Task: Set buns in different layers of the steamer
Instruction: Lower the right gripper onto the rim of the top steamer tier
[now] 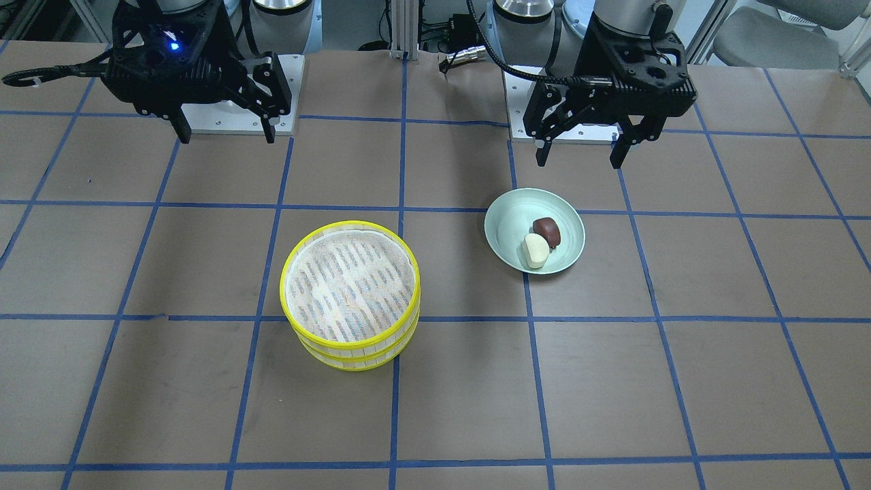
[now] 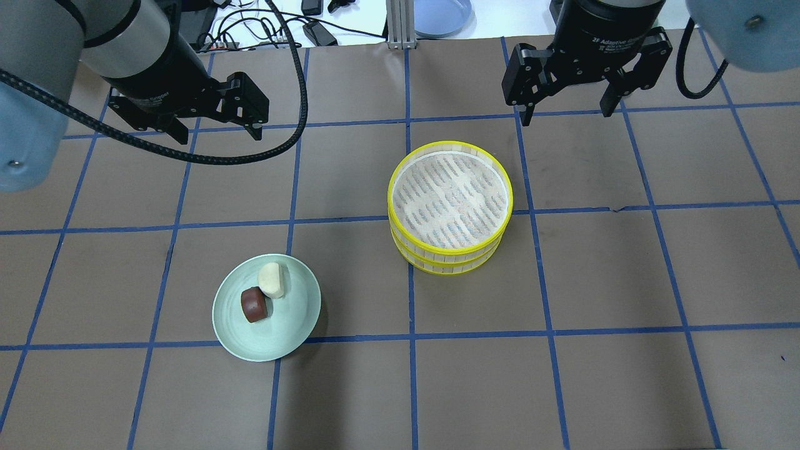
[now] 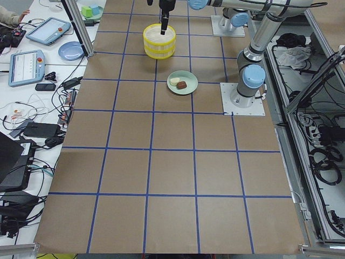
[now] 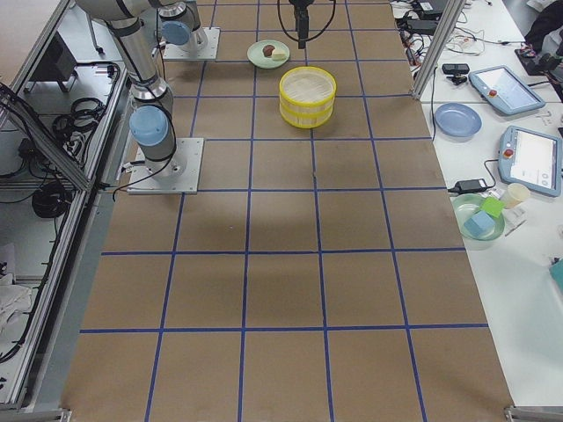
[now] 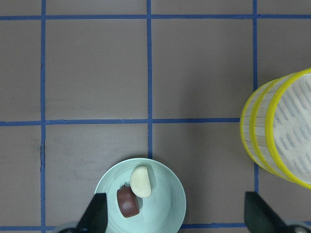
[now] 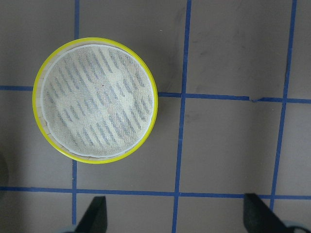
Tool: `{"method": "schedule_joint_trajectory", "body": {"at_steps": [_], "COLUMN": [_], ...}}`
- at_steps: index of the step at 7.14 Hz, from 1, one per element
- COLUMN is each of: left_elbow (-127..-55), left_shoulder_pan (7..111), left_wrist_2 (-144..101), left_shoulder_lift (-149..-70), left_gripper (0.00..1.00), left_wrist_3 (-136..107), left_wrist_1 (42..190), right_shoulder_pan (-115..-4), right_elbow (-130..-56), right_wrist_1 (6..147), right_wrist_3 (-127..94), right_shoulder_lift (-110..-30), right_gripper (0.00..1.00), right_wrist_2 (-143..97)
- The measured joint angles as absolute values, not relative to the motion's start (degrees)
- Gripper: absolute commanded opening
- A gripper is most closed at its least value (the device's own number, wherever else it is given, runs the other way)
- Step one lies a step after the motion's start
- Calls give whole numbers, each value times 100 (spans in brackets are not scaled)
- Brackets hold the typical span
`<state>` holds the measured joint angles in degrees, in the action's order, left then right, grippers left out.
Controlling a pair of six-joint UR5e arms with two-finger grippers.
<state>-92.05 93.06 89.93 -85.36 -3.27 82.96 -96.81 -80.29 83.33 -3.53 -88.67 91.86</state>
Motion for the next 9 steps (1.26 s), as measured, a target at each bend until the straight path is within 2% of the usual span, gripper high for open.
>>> {"method": "schedule_joint_trajectory", "body": {"at_steps": [5, 7, 9], "left_elbow": [-9254, -9255, -9255], "left_shoulder_pan": [9283, 9286, 9283], "left_wrist_2": [9003, 8984, 8990], "left_shoulder_lift": [-8517, -8517, -8519], "left_gripper": [100, 100, 100], "left_wrist_3": [-295, -295, -291], "left_wrist_1": [8297, 8299, 8299], "right_shoulder_pan": [-9701, -9765, -9792], "right_elbow": [-8053, -8426, -8976], "right_wrist_1": [8312, 8510, 9285], "right_wrist_3": [-361, -436, -460], "right_shoulder_lift": [-8868, -8858, -8678], "right_gripper": [100, 100, 100], "right_wrist_2": [9190, 9092, 9064]}}
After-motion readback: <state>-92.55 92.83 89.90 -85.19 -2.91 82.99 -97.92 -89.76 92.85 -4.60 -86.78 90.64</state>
